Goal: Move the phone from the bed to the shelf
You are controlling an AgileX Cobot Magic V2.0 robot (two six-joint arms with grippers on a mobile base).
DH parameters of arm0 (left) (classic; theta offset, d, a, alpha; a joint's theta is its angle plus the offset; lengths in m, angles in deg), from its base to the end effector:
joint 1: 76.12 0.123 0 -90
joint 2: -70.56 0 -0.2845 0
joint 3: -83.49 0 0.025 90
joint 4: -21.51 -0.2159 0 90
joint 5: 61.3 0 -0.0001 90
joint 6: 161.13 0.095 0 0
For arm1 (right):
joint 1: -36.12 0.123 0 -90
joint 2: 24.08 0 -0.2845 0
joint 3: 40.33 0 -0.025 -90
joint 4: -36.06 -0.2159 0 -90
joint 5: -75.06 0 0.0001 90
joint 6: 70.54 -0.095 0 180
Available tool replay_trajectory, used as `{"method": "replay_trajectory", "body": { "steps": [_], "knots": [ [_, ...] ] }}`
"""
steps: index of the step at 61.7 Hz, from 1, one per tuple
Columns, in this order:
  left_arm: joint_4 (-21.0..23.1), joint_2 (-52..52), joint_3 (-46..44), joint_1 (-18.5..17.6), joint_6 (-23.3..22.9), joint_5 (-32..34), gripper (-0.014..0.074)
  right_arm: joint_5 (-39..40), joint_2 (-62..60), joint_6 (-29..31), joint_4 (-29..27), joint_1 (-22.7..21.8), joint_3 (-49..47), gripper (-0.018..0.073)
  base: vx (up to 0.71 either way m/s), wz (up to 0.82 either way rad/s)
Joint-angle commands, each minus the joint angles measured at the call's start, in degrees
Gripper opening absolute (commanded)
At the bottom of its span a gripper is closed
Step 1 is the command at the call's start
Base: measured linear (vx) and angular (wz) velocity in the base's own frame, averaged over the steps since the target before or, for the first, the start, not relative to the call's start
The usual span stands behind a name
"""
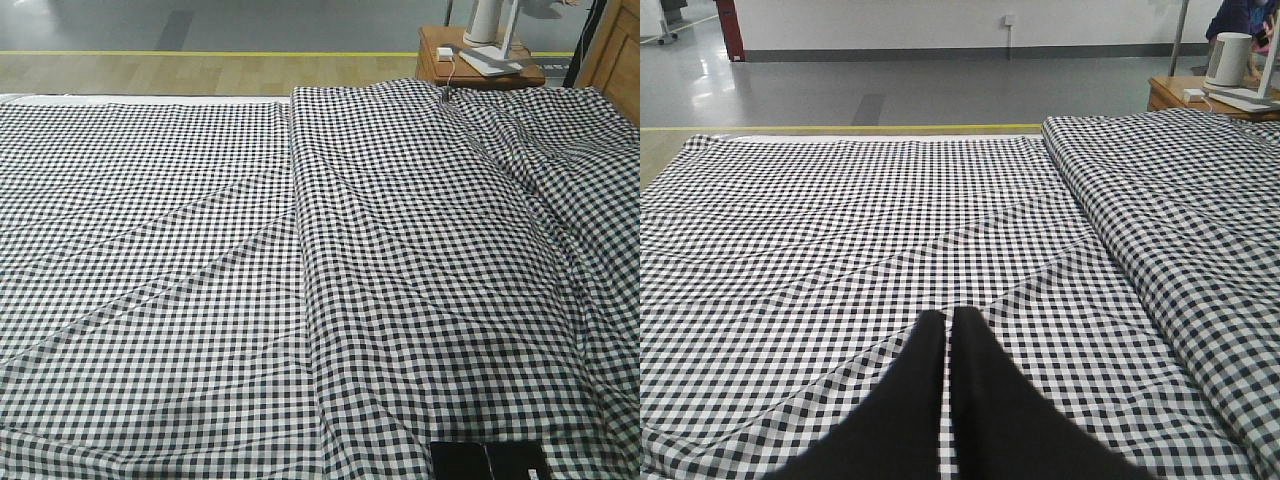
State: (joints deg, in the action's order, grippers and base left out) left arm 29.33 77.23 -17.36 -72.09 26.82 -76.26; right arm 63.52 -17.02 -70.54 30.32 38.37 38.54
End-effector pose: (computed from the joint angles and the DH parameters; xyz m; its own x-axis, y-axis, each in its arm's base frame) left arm 0.0244 -0.0016 0.1791 -0.1845 -0.0061 -0.9828 -0.0345 0.9994 0.0002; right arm 0.0253 0.0029 0.1859 -0.1341 0.0928 -0.9866 -0.0462 0.9939 0.0998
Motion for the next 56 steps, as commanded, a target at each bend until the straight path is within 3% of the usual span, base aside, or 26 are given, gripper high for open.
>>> {"method": "replay_trajectory", "body": {
  "steps": [1, 56],
  "knots": [
    [0.49, -0.27, 0.15, -0.28, -0.22, 4.13, 0.0001, 4.00, -0.09, 0.43, -0.06, -0.37, 0.38, -0.0004, 0.00, 0.00],
    [0.49, -0.27, 0.15, -0.28, -0.22, 4.13, 0.0001, 4.00, -0.09, 0.43, -0.06, -0.37, 0.38, -0.0004, 0.00, 0.00]
  ]
}}
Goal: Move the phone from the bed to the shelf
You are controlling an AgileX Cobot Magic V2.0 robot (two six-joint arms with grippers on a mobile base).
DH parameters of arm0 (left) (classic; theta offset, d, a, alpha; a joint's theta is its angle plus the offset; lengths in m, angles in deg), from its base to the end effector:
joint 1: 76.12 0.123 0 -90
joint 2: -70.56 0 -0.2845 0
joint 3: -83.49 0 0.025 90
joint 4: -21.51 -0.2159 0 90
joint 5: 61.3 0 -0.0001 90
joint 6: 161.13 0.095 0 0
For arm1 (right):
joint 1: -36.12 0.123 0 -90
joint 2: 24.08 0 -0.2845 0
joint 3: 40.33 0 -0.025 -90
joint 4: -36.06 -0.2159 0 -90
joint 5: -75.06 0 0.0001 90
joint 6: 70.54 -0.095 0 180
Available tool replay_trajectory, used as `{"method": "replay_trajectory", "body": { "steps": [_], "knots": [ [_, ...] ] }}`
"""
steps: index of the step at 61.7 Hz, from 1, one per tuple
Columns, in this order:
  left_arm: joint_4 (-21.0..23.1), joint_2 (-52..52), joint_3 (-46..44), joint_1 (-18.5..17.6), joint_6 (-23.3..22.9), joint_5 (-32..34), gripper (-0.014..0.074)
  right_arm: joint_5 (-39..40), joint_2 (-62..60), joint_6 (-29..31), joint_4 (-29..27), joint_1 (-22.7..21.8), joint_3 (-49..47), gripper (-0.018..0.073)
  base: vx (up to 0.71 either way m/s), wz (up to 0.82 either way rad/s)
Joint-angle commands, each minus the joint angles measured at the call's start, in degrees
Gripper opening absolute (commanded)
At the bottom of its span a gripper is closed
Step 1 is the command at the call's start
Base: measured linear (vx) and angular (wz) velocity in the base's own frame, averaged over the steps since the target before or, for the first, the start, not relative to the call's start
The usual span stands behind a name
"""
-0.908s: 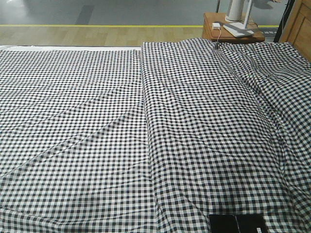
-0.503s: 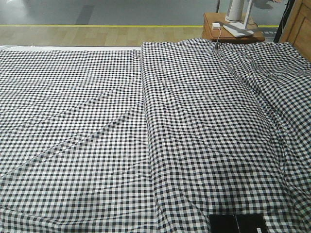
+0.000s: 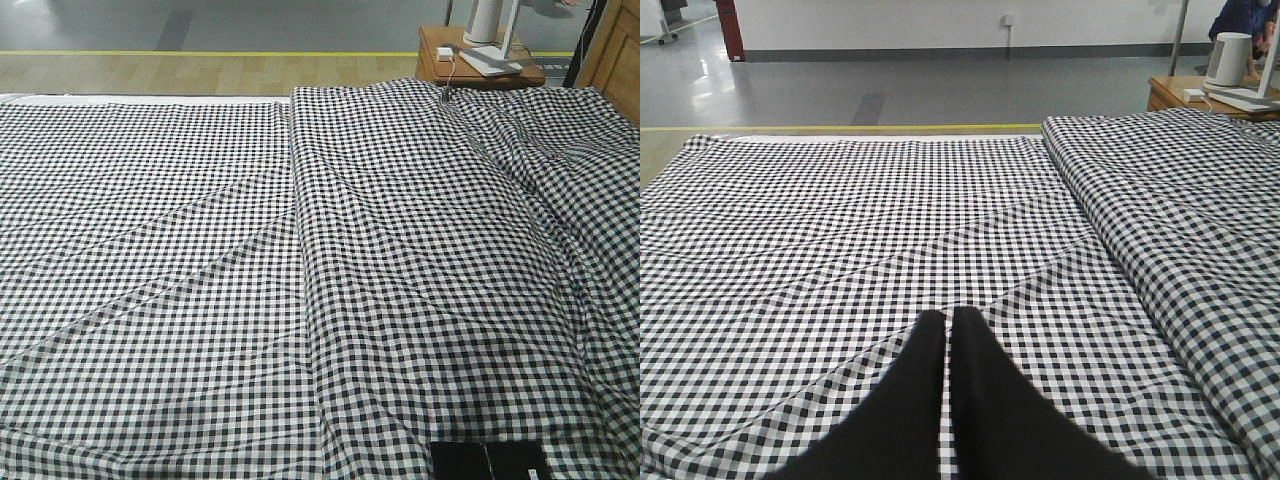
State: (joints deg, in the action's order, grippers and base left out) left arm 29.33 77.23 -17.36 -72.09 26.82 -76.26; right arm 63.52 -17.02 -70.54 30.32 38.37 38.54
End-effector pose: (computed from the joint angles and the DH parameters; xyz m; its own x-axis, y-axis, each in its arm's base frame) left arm 0.0244 -0.0016 0.1791 -0.1845 -0.0061 -0.9828 -0.0345 0.9994 0.0002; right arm 0.0253 0.0029 0.1859 -0.1341 0.0928 -0.9866 -0.0462 0.9939 0.0998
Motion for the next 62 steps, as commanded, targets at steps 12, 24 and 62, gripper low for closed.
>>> {"method": "replay_trajectory", "body": {
  "steps": [12, 24, 62],
  "knots": [
    [0.49, -0.27, 0.15, -0.28, -0.22, 4.13, 0.0001, 4.05, -0.09, 0.48, -0.06, -0.37, 0.38, -0.0004, 0.00, 0.00],
    [0.49, -0.27, 0.15, -0.28, -0.22, 4.13, 0.0001, 4.45, -0.09, 0.48, -0.06, -0.37, 0.38, -0.0004, 0.00, 0.00],
    [0.49, -0.27, 0.15, -0.28, -0.22, 4.13, 0.0001, 30.09, -0.09, 2.18, -0.01, -0.37, -5.04, -0.0004, 0.00, 0.00]
  ]
}}
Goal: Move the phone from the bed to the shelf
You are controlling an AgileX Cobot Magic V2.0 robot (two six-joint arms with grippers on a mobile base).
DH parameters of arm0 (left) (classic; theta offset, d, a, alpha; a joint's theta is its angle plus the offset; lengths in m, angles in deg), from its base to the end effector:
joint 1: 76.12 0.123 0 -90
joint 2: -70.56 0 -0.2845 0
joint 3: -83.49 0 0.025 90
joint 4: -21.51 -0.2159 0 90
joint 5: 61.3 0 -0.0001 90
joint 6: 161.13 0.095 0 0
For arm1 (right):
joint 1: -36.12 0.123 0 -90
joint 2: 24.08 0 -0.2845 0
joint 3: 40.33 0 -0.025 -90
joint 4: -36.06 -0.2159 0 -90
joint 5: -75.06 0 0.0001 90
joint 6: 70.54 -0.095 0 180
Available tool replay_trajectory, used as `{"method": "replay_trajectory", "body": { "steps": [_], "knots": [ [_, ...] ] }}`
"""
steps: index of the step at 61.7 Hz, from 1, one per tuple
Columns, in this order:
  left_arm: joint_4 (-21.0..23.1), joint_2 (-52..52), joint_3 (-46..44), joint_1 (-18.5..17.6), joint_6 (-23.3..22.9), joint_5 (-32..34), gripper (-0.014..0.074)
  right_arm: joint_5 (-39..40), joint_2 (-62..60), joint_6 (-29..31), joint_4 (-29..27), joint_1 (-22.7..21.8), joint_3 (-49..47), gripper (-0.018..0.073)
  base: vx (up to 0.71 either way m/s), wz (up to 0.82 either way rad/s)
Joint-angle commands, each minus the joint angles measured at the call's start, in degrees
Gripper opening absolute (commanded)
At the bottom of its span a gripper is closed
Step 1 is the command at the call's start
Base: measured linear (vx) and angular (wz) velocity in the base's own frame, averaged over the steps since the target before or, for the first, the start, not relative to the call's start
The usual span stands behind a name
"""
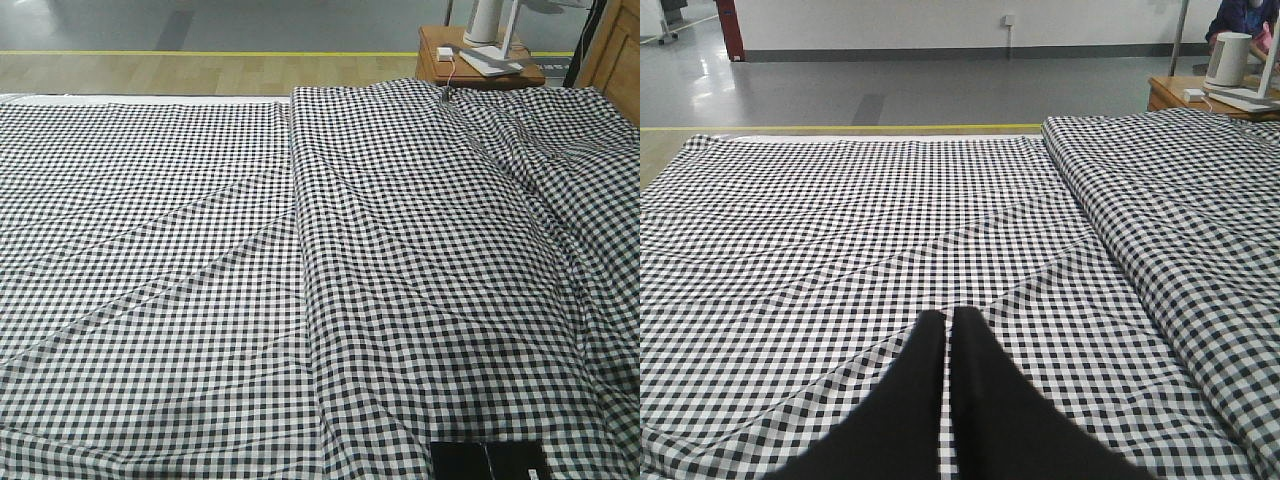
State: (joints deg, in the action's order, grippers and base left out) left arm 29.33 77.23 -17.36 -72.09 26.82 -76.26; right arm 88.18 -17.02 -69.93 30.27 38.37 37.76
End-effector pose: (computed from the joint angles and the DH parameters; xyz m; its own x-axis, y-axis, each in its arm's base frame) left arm 0.0244 -0.0016 0.1791 -0.1845 -0.0061 -0.9828 -0.0345 0.9994 0.0002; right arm 0.0211 -0.0013 0.2302 0.3045 0.0997 -0.9473 -0.0443 0.9949 0.0904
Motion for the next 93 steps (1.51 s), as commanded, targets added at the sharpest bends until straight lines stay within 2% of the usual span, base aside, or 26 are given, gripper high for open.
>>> {"method": "replay_trajectory", "body": {
  "steps": [1, 8, 17, 36, 48, 56, 66, 73, 84, 93],
  "knots": [
    [0.49, -0.27, 0.15, -0.28, -0.22, 4.13, 0.0001, 5.36, -0.09, 1.86, 0.04, -0.37, -4.89, -0.0004, 0.00, 0.00],
    [0.49, -0.27, 0.15, -0.28, -0.22, 4.13, 0.0001, 2.75, 0.30, 3.18, 0.04, -0.37, -11.12, -0.0004, 0.00, 0.00],
    [0.49, -0.27, 0.15, -0.28, -0.22, 4.13, 0.0001, -5.26, 3.96, 3.31, 0.04, -0.37, -21.02, -0.0004, 0.00, 0.00],
    [0.49, -0.27, 0.15, -0.28, -0.22, 4.13, 0.0001, -20.56, 19.56, 3.31, 0.04, -0.37, -39.36, -0.0002, 0.00, 0.00],
    [0.49, -0.27, 0.15, -0.28, -0.22, 4.13, 0.0001, -24.80, 29.75, 3.26, 0.04, -0.37, -44.69, 0.0011, 0.00, 0.00],
    [0.49, -0.27, 0.15, -0.28, -0.22, 4.13, 0.0001, -24.57, 34.92, 3.26, -0.01, -0.37, -45.08, 0.0059, 0.00, 0.00],
    [0.49, -0.27, 0.15, -0.28, -0.22, 4.13, 0.0001, -25.10, 39.57, 3.26, -0.15, -0.37, -45.05, 0.0207, 0.00, 0.00],
    [0.49, -0.27, 0.15, -0.28, -0.22, 4.13, 0.0001, -27.75, 40.87, 3.26, -0.15, -0.37, -45.02, 0.0368, 0.00, 0.00],
    [0.49, -0.27, 0.15, -0.28, -0.22, 4.13, 0.0001, -26.28, 41.07, 3.32, -0.15, -0.37, -45.02, 0.0620, 0.00, 0.00],
    [0.49, -0.27, 0.15, -0.28, -0.22, 4.13, 0.0001, -27.20, 41.07, 3.32, -0.15, -0.37, -45.02, 0.0715, 0.00, 0.00]
  ]
}}
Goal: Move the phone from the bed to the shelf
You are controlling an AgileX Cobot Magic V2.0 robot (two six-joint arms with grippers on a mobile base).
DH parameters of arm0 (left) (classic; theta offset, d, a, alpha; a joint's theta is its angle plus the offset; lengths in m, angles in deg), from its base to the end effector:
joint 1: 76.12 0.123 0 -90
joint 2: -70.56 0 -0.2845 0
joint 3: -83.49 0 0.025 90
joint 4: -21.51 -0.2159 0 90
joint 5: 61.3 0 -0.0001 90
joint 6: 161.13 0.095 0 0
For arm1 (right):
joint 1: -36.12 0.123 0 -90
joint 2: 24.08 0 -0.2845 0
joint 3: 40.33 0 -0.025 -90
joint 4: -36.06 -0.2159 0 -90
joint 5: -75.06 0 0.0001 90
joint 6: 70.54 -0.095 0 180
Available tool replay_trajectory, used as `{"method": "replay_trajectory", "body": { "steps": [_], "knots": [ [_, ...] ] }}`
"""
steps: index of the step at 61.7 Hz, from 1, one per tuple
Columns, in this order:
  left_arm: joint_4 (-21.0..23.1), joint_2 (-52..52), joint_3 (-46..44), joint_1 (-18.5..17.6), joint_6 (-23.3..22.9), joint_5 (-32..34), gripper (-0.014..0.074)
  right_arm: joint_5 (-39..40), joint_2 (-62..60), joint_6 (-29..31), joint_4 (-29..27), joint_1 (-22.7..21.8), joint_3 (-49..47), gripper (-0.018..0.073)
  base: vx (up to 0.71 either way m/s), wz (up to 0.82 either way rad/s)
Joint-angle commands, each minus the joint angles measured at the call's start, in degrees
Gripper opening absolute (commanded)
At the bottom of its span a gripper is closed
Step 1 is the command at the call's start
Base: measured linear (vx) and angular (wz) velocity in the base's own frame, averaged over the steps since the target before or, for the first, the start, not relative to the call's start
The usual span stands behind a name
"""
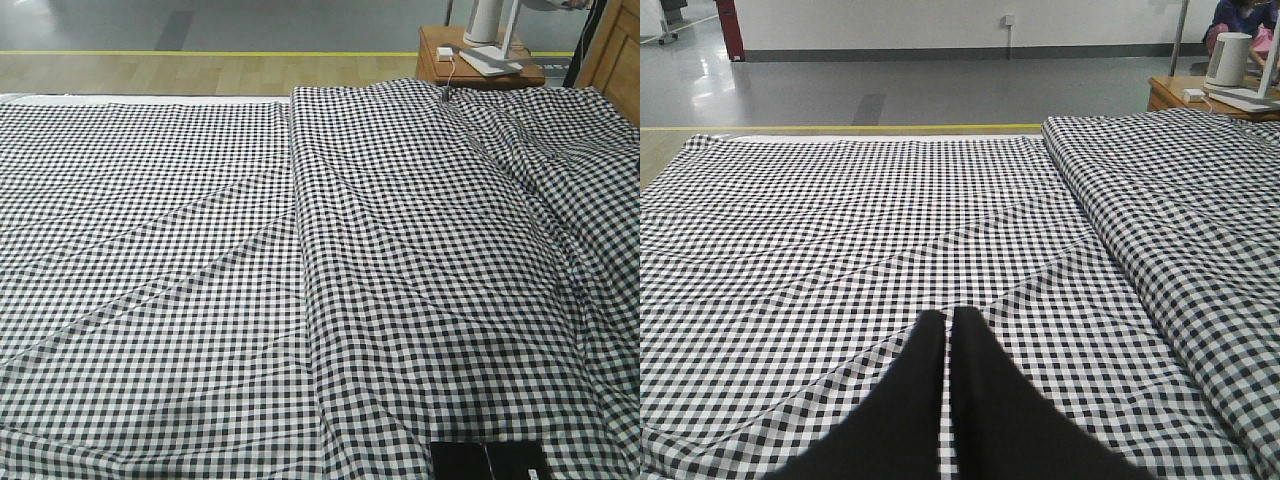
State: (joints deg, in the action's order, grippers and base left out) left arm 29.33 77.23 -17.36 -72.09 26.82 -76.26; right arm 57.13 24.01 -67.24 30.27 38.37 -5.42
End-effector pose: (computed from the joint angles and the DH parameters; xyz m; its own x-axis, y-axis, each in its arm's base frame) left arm 0.0244 -0.0016 0.1791 -0.1845 -0.0061 -0.9828 -0.0345 0.9994 0.0002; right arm 0.1142 0.0075 0.3679 -0.1905 0.0311 -0.9812 -0.0624 0.9971 0.0437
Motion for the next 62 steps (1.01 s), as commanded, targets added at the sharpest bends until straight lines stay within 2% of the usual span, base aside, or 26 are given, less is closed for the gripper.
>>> {"method": "replay_trajectory", "body": {
  "steps": [1, 12, 32, 41, 57, 62],
  "knots": [
    [0.49, -0.27, 0.15, -0.28, -0.22, 4.13, 0.0001, 3.87, 0.04, 0.62, -0.15, -0.37, -1.83, 0.0718, 0.00, 0.00],
    [0.49, -0.27, 0.15, -0.28, -0.22, 4.13, 0.0001, 4.46, 0.04, 0.62, -0.15, -0.37, -1.83, 0.0695, 0.00, 0.00],
    [0.49, -0.27, 0.15, -0.28, -0.22, 4.13, 0.0001, 5.76, 0.04, 0.61, -0.15, -0.37, -1.83, 0.0574, 0.00, 0.00],
    [0.49, -0.27, 0.15, -0.28, -0.22, 4.13, 0.0001, 5.52, 0.26, -0.97, -0.15, -0.37, -2.02, 0.0564, 0.00, 0.00],
    [0.49, -0.27, 0.15, -0.28, -0.22, 4.13, 0.0001, -3.06, 6.47, -5.55, -0.15, -0.37, -9.97, 0.0564, 0.00, 0.00],
    [0.49, -0.27, 0.15, -0.28, -0.22, 4.13, 0.0001, -5.95, 8.81, -6.95, -0.15, -1.63, -13.12, 0.0564, 0.00, 0.00]
  ]
}}
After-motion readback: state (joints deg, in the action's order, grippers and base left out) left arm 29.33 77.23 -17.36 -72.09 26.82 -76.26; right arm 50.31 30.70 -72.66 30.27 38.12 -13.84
